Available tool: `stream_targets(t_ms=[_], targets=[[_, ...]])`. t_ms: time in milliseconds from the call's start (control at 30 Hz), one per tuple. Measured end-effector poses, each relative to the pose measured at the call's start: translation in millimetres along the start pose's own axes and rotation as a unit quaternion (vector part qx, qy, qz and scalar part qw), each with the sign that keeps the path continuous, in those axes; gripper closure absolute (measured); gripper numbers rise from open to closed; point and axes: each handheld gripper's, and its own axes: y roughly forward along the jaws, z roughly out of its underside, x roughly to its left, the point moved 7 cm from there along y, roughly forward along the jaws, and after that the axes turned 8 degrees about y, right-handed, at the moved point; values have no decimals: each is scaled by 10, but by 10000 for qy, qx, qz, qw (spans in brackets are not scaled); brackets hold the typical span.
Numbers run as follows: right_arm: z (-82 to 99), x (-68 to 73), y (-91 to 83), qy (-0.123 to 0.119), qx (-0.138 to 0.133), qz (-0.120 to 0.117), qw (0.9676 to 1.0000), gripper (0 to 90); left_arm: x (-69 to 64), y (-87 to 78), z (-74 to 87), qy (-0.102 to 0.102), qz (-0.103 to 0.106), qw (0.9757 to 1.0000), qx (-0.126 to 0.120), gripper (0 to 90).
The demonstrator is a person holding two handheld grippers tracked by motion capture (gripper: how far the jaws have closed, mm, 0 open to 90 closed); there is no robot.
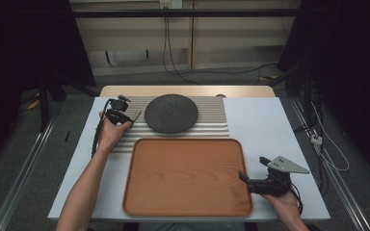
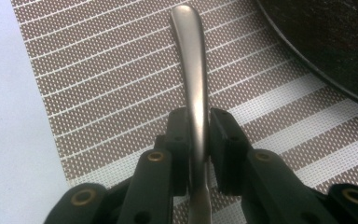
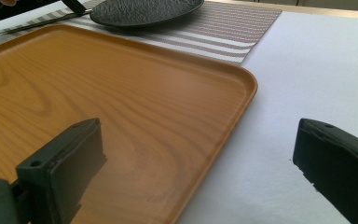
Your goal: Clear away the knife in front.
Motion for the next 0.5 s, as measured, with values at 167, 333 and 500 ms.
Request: stream_targets(t_ms=[167,333,500], targets=[[0,4,-2,13,-9,-5,10000,15,8,-2,3,-72,99,9999,-3,798],[0,-4,-7,18,-10,6,10000,15,-2,-6,-3,-54,55,10000,26,800],[0,-11,2,-3,2,6,10000,16,-11,-26,-8,-138,66,9999,-18,800]])
